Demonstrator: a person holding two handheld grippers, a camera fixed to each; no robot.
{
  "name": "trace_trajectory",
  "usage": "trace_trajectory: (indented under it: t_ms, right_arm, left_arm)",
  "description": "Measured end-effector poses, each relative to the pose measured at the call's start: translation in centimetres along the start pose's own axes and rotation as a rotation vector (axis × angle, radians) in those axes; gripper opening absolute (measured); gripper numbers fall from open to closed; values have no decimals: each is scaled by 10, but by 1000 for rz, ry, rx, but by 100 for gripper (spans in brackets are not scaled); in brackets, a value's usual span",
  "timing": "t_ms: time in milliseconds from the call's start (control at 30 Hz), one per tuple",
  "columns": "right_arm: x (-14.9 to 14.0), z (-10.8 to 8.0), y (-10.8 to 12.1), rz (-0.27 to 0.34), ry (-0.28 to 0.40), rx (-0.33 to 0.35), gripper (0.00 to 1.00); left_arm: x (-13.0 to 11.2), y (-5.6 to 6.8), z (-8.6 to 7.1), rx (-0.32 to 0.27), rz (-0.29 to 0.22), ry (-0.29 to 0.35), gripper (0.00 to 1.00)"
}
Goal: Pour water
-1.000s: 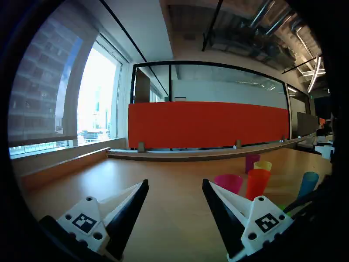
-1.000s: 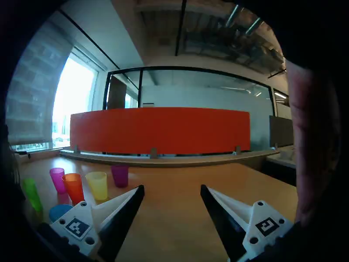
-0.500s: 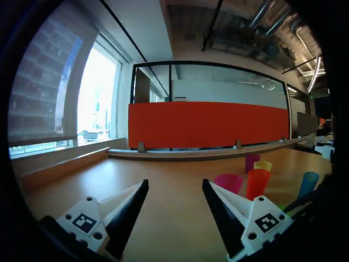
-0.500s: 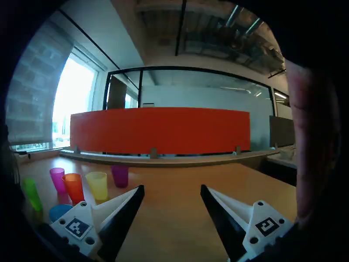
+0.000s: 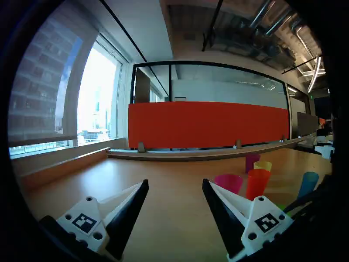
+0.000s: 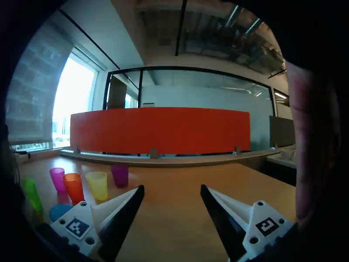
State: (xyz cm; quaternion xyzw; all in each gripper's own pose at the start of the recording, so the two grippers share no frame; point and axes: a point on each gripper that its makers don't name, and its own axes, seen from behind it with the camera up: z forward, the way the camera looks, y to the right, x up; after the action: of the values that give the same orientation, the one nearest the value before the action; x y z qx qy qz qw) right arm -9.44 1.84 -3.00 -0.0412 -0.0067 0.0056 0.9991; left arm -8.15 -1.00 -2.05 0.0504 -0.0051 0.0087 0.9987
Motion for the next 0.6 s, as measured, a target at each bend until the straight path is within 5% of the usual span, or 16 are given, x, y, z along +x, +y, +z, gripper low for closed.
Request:
trace_trajectory:
  t_ms: [600]
  right_arm:
    - [4,9,2,0,1,2,100]
  left_arm:
    - [1,0,0,0,0,0,91]
